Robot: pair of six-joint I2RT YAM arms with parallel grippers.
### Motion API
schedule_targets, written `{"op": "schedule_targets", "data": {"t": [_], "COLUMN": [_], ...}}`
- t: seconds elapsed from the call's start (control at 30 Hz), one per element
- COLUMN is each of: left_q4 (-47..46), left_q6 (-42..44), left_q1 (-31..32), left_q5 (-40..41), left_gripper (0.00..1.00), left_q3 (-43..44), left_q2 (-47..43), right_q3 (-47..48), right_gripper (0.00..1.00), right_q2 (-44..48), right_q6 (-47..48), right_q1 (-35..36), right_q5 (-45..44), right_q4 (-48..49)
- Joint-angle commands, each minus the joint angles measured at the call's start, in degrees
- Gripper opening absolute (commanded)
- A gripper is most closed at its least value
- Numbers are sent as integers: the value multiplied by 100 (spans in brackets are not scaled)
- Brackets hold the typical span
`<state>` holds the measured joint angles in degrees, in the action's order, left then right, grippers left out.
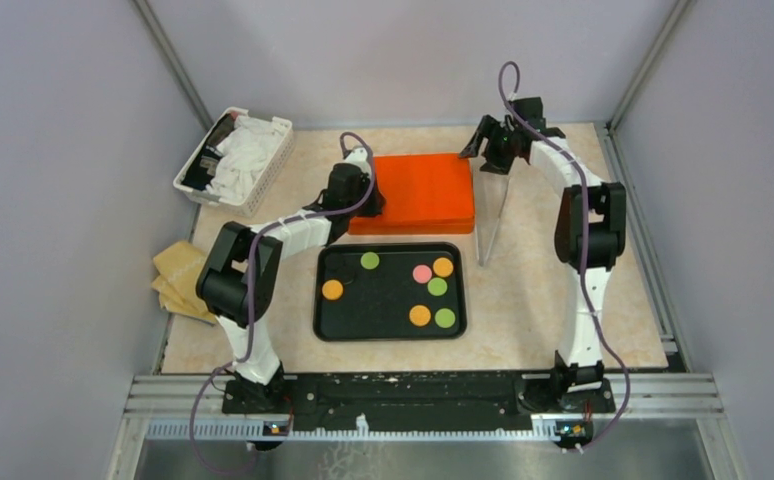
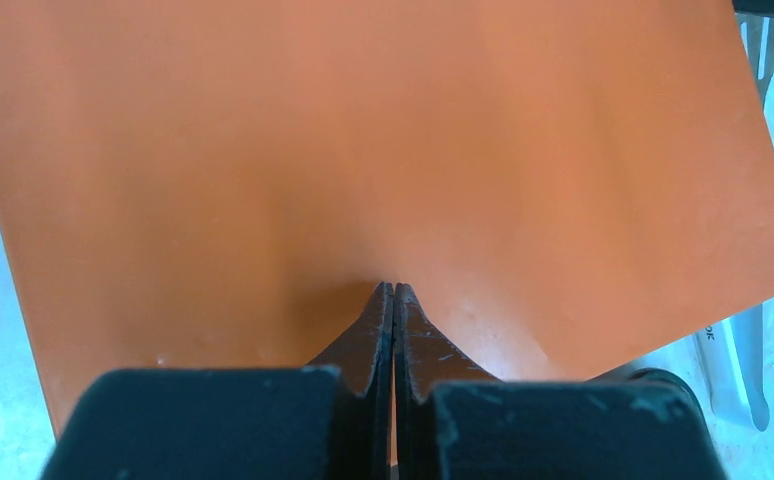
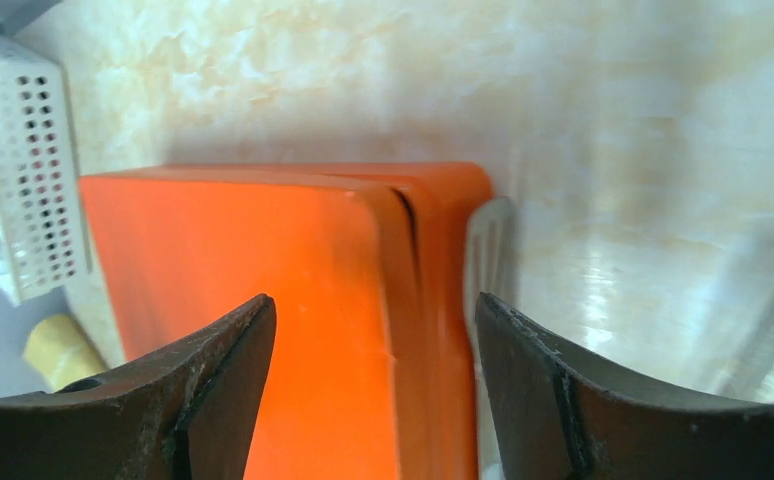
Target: Pack the cookies
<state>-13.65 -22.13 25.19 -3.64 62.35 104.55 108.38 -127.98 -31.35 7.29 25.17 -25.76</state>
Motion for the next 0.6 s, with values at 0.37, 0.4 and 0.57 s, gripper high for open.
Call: {"op": "schedule_targets", "data": {"t": [0.37,0.4,0.57], "left_q4": [313,321,354], "left_q6": [-19,-19,-4], "left_q1": [63,61,81], "left_q5": [-170,-162,-149], "left_gripper": [0,0,0], "left_q3": [63,67,82], "left_q2": [349,342,260], "right_q3": [-852,-940,-1241], "right_gripper": [17,13,8], "right_q2": [827,801,651], "right_q6": [420,407,396], "right_q1": [-105,-105,-104], "right_q5": [-1302,-1292,-1368], "right_q4": [-198,-190,-239]}}
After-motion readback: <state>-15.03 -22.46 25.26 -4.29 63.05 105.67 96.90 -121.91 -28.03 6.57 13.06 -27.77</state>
